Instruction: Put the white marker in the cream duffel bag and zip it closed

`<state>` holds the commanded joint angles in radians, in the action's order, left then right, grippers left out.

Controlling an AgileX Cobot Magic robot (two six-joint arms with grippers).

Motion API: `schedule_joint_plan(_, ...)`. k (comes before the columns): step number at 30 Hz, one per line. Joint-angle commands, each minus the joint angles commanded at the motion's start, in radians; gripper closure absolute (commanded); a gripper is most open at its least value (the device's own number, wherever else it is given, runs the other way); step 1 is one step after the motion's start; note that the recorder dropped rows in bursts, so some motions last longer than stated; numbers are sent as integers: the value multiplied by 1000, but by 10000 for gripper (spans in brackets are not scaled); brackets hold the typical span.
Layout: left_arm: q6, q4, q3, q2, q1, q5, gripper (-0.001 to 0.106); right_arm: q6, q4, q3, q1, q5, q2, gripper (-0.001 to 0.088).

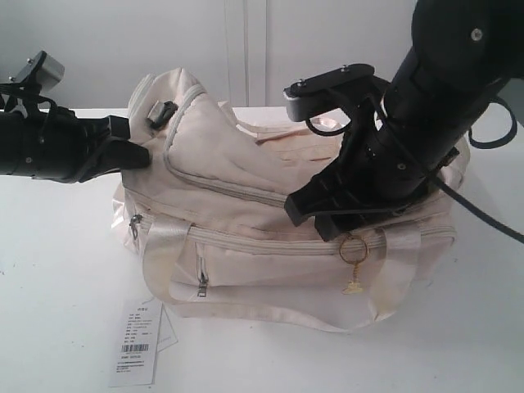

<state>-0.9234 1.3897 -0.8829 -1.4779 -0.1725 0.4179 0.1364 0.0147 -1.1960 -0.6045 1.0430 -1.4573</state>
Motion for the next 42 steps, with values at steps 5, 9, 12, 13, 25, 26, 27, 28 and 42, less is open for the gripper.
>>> schedule_joint_plan(5,0,0,0,0,0,0,1053,24,-15,-9,0,-7,69,362)
schedule_joint_plan(9,0,0,0,0,0,0,1053,24,-58,-6,-4,4,74,366)
schedule_joint_plan(12,0,0,0,0,0,0,1053,23,-85,10,-4,2,58,386)
schedule_joint_plan(13,0,0,0,0,0,0,1053,23,-80,17,-4,-3,55,392)
schedule_joint_plan(25,0,0,0,0,0,3,1053,27,-38,47,-4,-65,6,396)
schedule_joint_plan(26,0,0,0,0,0,3,1053,27,-38,47,-4,-65,-2,396)
schedule_joint_plan(27,0,0,0,0,0,3,1053,27,-35,48,-4,-65,-8,396)
schedule_joint_plan(28,0,0,0,0,0,3,1053,27,-25,48,-4,-70,-15,396)
schedule_joint_plan(42,0,0,0,0,0,3,1053,52,42,48,-4,-108,-51,602)
